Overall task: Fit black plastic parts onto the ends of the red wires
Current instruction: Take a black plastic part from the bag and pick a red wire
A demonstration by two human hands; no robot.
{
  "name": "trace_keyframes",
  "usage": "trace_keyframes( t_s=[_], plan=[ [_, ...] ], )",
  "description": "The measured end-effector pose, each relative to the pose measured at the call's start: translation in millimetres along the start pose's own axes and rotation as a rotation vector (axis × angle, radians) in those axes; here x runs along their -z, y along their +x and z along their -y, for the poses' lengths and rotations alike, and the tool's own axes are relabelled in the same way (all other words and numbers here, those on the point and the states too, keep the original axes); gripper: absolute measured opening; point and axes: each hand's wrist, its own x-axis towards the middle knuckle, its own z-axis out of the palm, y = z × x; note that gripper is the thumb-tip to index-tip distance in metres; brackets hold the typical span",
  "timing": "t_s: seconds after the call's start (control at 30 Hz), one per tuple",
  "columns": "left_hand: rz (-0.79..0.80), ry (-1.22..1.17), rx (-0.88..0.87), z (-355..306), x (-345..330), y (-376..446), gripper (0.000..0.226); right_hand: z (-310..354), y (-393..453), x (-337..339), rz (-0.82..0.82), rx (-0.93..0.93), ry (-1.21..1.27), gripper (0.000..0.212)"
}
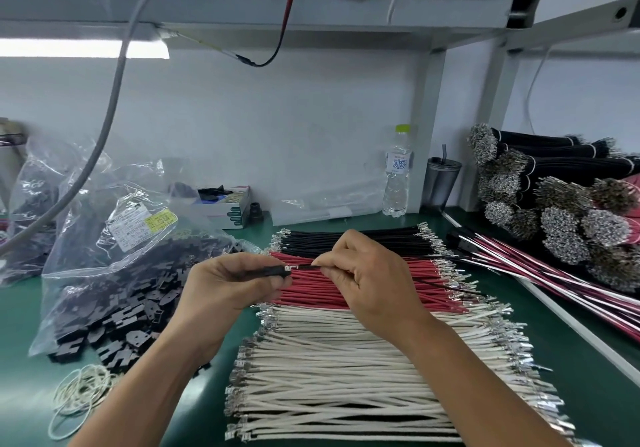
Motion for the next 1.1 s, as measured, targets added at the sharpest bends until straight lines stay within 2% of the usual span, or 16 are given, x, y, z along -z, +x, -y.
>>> trace_keyframes(
  t_s=[0.33,0.67,0.83,0.97,1.1],
  plan=[
    [0.021,0.042,-0.023,3,0,1,0.026,-4,3,5,0.09,-0.001,0.031,0.014],
    [0.038,0.064,-0.028,2,0,-1,0.037,-2,2,4,0.085,-0.018,0.028,0.014],
    [0.037,0.12,-0.049,5,2,1,0.027,-1,3,-1,0.099,-0.05,0.033,0.015],
    [0.068,0.29,-0.083,10,0,2,0.024,5,5,-9,0.07,-0.06,0.108,0.014],
    [0.084,0.088,-0.004,8,-3,-2,0.025,-4,7,-3,0.053,-0.086,0.149,0.015]
  ],
)
